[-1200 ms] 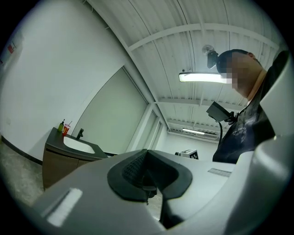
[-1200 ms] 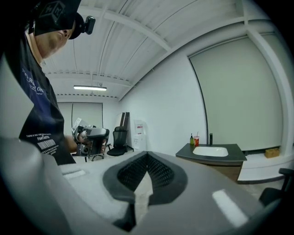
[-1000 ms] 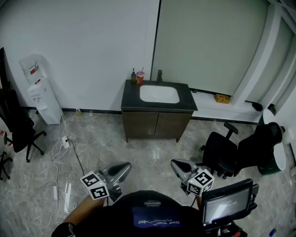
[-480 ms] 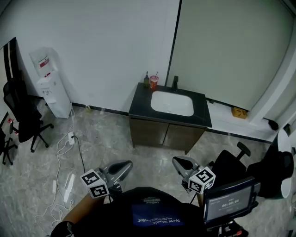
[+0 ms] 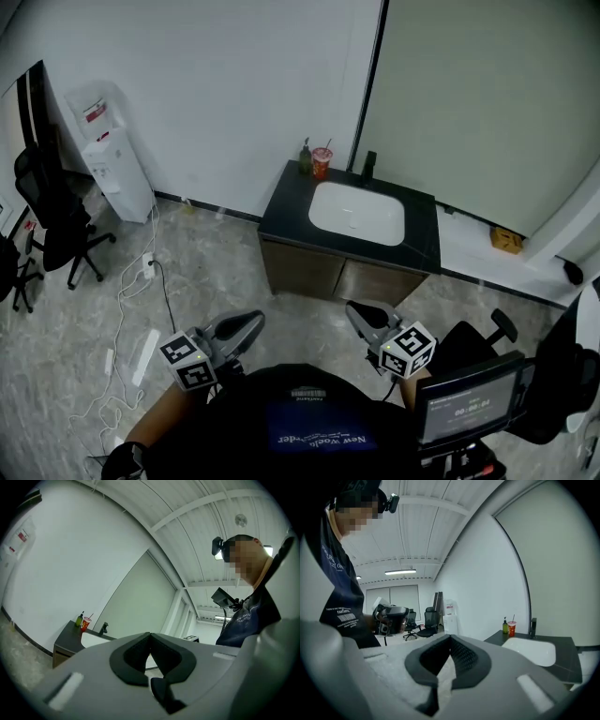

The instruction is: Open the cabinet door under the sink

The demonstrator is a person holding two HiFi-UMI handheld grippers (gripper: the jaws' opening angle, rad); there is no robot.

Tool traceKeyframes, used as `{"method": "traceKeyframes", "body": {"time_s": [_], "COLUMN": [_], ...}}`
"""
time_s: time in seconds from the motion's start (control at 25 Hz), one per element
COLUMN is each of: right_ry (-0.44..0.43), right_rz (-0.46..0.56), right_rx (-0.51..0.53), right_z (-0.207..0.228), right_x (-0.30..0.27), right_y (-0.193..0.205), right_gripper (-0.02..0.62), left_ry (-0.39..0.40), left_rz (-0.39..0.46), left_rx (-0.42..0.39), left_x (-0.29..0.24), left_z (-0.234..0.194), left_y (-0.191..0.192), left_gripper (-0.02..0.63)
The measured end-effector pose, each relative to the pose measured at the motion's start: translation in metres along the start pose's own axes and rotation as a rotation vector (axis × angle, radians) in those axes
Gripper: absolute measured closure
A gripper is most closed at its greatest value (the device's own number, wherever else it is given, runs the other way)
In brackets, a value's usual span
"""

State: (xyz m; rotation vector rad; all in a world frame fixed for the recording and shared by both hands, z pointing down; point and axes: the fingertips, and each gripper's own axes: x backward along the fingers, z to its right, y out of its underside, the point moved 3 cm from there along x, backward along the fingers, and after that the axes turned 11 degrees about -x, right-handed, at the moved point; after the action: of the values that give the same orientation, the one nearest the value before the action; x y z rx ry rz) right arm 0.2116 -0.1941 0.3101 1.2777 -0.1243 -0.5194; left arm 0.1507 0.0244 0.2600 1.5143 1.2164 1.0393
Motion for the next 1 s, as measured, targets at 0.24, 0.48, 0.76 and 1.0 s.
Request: {"method": "traceKeyframes", "body": {"time_s": [0.24,0.48,0.76,1.0], "right_ry": [0.007,0.089,0.203,0.284], "right_rz": [-0.036,-0.072,-0.081,-0.108], "right_rx": [-0.001,-0.004,-0.013,-0.052], "right_z": [0.034,0.062,0.083,0.112], "right_x": [-0.038,-0.094,-0.161,-0.204], "right_y": [0.0,-0.005,-0.027,-0.03], "right_gripper": [0.594,0.594,0.594,0.594], "left_ry": [0.011,0.087,0.208,0.276], "left_rz": [0.004,0.014,-0.017,-0.07], "left_rx": [0.003,0.023,0.007,0.041], "left_x": [-0.024,-0.041,-0.064,-0.091], "left_z": [-0.041,-0.115,-0.207,-0.273], "left_y": [0.0,-0.004,-0.032,-0.025], "left_gripper": [0.606,0.606,0.606,0.606]}}
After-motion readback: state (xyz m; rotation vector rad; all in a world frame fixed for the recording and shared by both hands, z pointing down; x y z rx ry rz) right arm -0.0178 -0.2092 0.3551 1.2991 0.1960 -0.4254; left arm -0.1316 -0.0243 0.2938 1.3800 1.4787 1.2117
